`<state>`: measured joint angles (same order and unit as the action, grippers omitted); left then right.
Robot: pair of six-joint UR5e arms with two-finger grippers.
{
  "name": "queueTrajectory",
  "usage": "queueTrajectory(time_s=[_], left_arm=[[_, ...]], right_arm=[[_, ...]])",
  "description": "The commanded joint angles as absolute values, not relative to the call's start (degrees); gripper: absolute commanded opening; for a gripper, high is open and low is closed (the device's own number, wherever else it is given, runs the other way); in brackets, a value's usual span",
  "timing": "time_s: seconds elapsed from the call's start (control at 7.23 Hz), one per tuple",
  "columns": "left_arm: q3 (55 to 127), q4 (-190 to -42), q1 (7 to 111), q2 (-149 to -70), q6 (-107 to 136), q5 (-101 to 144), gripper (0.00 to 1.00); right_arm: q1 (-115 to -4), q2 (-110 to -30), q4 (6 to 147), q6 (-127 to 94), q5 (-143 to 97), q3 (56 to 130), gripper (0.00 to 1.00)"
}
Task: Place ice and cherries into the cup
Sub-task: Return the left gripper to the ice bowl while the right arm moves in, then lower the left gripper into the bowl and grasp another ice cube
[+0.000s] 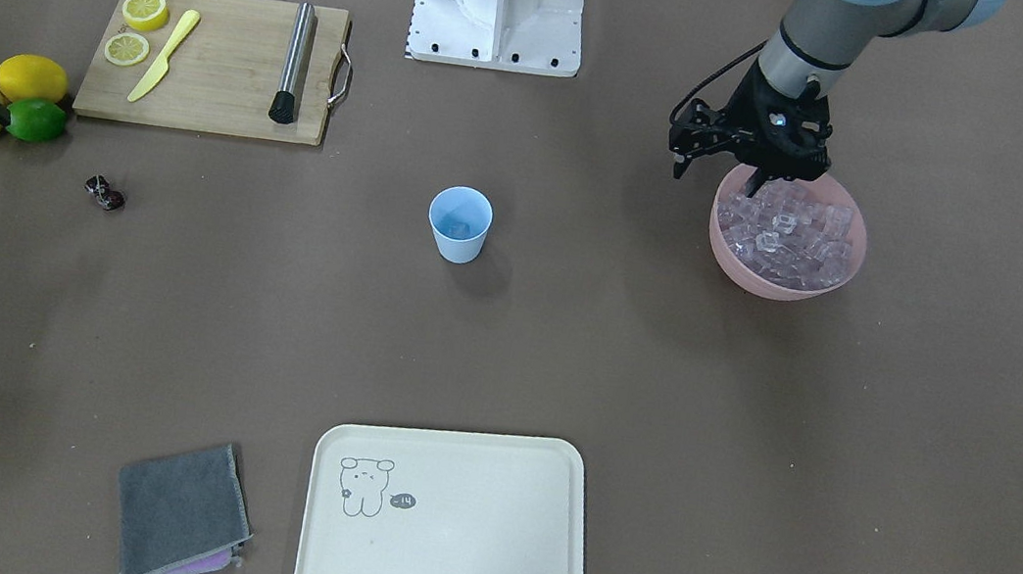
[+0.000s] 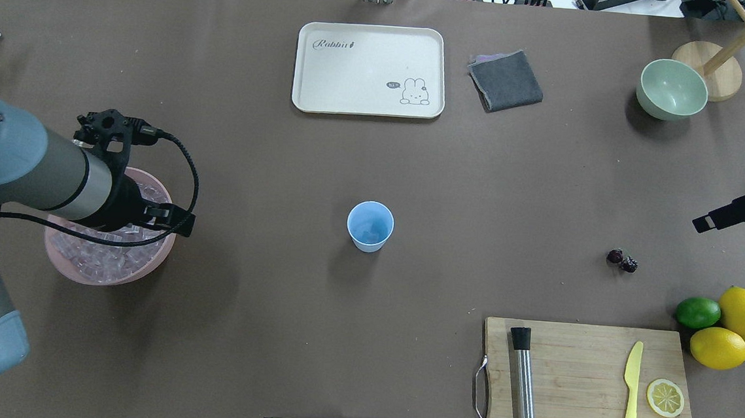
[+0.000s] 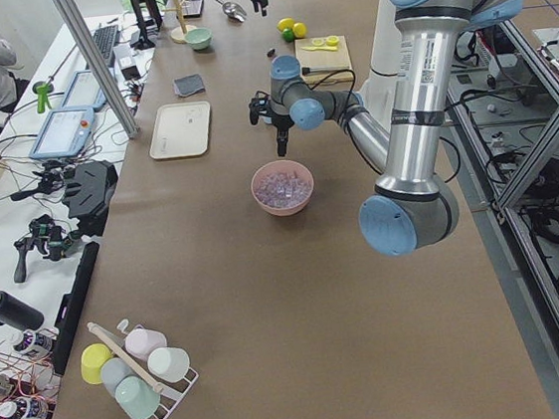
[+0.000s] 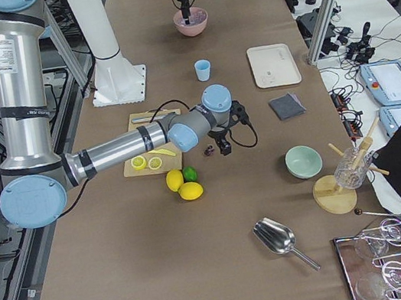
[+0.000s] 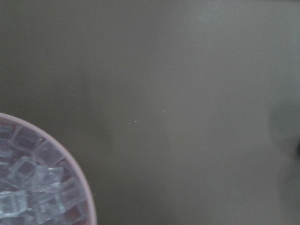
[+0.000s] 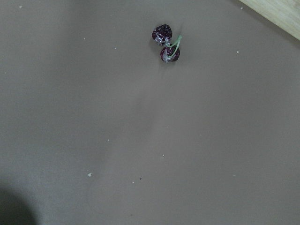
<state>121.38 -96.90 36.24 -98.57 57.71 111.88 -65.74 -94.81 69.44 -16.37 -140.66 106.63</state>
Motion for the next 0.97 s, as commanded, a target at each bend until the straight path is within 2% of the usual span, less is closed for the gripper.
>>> queueTrajectory(time_s=[0.0,0.41,0.83], left_arm=[[122.1,-97.2,36.5,-93.5,49.7,111.5,0.95],[119.7,-97.4,36.5,-91.9,46.4,111.5,0.83],[117.9,-99.0,36.6,-91.8,47.2,112.1,0.57]], right_arm=[[-65.4,-94.7,68.6,-17.1,-140.6,106.7,0.99],[-65.1,-94.7,68.6,-17.1,-140.5,106.4,0.99],[-65.0,-94.7,68.6,-17.2,-140.5,106.5,0.99]])
